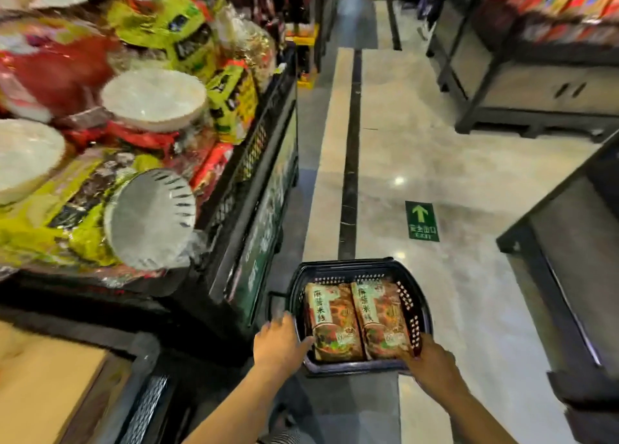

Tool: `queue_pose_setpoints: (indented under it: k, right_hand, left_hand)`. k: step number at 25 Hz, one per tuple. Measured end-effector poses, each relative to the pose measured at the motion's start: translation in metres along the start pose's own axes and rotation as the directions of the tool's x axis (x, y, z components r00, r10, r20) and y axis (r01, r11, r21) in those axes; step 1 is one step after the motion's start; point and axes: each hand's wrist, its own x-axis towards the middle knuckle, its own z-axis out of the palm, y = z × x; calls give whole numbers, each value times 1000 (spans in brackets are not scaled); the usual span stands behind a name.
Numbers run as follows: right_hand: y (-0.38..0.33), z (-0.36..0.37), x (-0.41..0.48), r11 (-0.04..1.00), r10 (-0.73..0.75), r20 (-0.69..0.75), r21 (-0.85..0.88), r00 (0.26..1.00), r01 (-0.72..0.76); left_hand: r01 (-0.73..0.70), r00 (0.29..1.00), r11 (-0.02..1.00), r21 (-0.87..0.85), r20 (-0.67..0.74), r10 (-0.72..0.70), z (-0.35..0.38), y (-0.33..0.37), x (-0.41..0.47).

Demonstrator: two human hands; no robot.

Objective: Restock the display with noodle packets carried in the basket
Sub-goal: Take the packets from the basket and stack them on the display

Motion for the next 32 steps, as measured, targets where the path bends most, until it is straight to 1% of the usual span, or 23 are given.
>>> queue_pose_setpoints:
  k: [2,4,8,10,12,15,17,20,22,24,27,28,30,32]
  right_hand:
    - [-4,-1,12,999,33,3,-27,999,-33]
    - [-3,8,28,997,71,22,-10,997,-70]
    - [27,41,87,991,131,155,19,979,-136]
    - [34,44,112,991,136,197,-10,971,-136]
    - [38,41,133,993,116,217,-46,969,-108]
    - [58,42,178,995,95,270,-62,958,-81]
    - [81,51,211,993,104,303,-91,947,-80]
    - [125,77,263,985,160,339,-119,927,-127]
    - [137,88,296,981,185,374,-122,909,-150]
    - [133,96,325,985,171,399,-82,901,-151]
    - [132,121,374,988,136,345,23,929,-153]
    - [129,128,389,981,152,312,72,938,-182]
    - [128,150,419,951,214,255,167,943,-261]
    - [131,174,442,913,269,250,239,930,-329]
  left_hand:
    - [17,999,1000,5,35,-18,-4,-1,21]
    - [24,997,999,32,70,-26,-7,-2,43]
    - [62,987,995,79,140,-73,2,8,86]
    - [92,978,993,73,179,-104,13,23,107]
    - [86,974,993,85,203,-102,24,37,124]
    - [98,959,990,97,255,-120,56,60,160]
    - [148,937,985,92,307,-169,80,71,188]
    - [175,925,980,98,326,-198,114,77,224]
    - [235,912,971,38,338,-234,143,75,251]
    - [313,888,950,-1,354,-293,176,64,280]
    - [434,847,900,-30,356,-396,225,51,321]
    - [482,827,875,-39,349,-440,237,49,333]
    - [572,792,811,-121,338,-508,260,44,354]
    - [619,773,755,-216,338,-537,283,36,371]
